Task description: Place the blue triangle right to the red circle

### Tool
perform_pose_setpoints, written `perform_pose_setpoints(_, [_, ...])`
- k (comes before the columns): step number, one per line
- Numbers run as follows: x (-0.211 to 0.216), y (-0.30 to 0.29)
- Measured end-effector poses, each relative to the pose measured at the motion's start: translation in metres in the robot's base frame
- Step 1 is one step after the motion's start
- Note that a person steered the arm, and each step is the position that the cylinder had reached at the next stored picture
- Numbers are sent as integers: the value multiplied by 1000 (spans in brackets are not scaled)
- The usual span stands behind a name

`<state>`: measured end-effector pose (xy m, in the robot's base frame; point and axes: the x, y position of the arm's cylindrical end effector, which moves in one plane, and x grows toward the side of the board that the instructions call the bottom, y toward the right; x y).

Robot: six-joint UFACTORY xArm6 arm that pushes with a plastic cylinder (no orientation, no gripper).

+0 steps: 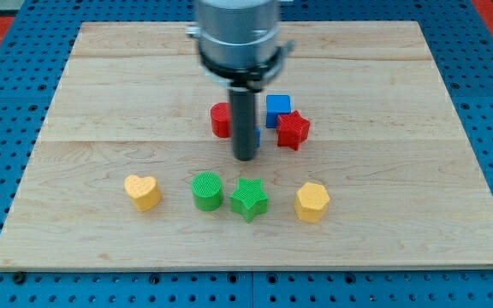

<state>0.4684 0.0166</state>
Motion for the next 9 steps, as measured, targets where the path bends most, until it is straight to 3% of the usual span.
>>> perform_pose_setpoints(2, [-13,32])
perform_pose_setpoints(6, [-8,-22])
perform_pose_setpoints(9, [-25,-30])
